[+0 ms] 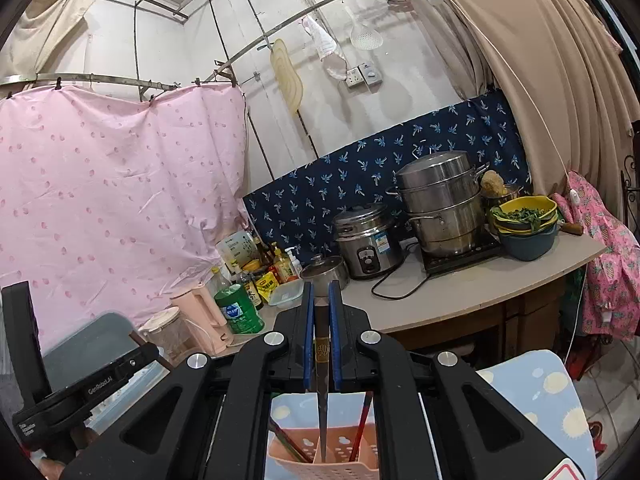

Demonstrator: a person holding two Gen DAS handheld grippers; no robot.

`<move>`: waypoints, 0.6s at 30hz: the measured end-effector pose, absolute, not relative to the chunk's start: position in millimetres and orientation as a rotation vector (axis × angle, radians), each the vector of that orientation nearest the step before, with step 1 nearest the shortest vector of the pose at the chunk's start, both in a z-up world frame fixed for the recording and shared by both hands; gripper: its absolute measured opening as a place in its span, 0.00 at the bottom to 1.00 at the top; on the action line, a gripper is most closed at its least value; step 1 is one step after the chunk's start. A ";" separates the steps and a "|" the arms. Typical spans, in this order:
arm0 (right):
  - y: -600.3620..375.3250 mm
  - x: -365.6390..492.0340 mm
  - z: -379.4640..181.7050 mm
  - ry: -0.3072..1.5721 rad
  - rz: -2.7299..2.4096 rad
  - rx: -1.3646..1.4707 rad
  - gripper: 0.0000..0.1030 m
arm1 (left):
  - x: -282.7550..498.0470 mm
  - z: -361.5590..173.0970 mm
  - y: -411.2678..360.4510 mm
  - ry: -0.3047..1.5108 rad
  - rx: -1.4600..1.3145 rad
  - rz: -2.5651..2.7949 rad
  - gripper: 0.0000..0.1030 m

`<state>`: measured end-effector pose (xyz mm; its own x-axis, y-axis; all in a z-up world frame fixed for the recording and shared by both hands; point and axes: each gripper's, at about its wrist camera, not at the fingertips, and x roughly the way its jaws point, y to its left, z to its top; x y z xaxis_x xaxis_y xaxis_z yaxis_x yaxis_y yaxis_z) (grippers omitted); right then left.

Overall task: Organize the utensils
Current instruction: 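Lower both chopsticks tip-first into the pink basket and open both tools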

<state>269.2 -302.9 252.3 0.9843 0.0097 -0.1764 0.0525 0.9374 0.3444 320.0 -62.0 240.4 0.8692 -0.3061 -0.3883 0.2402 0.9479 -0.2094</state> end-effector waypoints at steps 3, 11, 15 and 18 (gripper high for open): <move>-301.4 290.3 235.8 0.213 -0.025 0.353 0.07 | 332.0 223.9 -65.7 0.467 -0.158 -0.285 0.07; -298.3 315.2 180.5 0.336 -0.024 0.369 0.07 | 346.2 179.1 -70.6 0.554 -0.147 -0.283 0.07; -296.2 321.8 156.2 0.393 -0.027 0.369 0.07 | 349.9 166.7 -71.3 0.584 -0.148 -0.281 0.07; -294.3 322.3 148.1 0.419 -0.022 0.358 0.08 | 350.7 161.1 -72.6 0.597 -0.143 -0.278 0.07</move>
<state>322.3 -294.3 148.1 0.9142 0.0522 -0.4019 0.0942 0.9372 0.3359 350.7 -72.6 161.1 0.7909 -0.2988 -0.5341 0.2165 0.9529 -0.2125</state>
